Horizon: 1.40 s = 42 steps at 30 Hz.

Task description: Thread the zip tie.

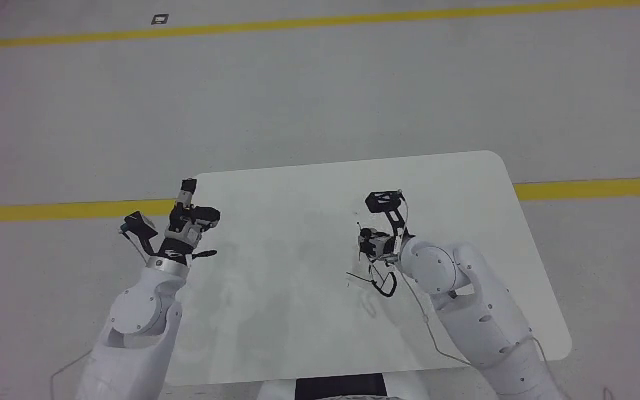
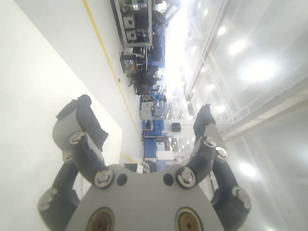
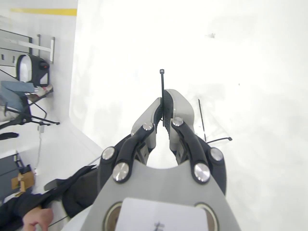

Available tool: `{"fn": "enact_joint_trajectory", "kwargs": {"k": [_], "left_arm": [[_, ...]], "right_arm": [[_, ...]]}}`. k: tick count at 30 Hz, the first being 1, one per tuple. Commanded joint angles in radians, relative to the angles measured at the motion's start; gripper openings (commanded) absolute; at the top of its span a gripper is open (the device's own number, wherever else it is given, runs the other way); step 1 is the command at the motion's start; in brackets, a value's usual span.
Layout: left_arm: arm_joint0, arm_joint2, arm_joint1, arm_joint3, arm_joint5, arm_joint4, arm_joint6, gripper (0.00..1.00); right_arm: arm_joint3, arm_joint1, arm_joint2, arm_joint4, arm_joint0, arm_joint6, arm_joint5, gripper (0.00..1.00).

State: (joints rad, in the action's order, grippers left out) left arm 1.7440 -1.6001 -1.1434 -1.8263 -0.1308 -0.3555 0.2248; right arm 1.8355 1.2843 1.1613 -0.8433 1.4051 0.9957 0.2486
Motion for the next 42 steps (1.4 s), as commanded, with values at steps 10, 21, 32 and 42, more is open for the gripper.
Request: {"fn": "enact_joint_trajectory", "kwargs": {"k": [10,21,32,42], "left_arm": [[0.024,0.007,0.006,0.001,-0.068,0.012,0.166,1.00],[0.025,0.036,0.007,0.006,-0.121,0.068,0.204,1.00],[0.028,0.156,0.005,0.020,-0.209,0.259,0.285,1.00],[0.023,0.160,0.005,0.017,-0.208,0.271,0.287,1.00]], "right_arm": [[-0.051,0.015,-0.016,0.073,-0.043,-0.038,0.091,0.00],[-0.087,0.025,0.019,0.159,-0.026,-0.098,0.091,0.00],[-0.193,0.090,0.042,0.352,-0.071,-0.133,0.091,0.00],[-0.198,0.095,0.041,0.364,-0.072,-0.140,0.089,0.00]]}}
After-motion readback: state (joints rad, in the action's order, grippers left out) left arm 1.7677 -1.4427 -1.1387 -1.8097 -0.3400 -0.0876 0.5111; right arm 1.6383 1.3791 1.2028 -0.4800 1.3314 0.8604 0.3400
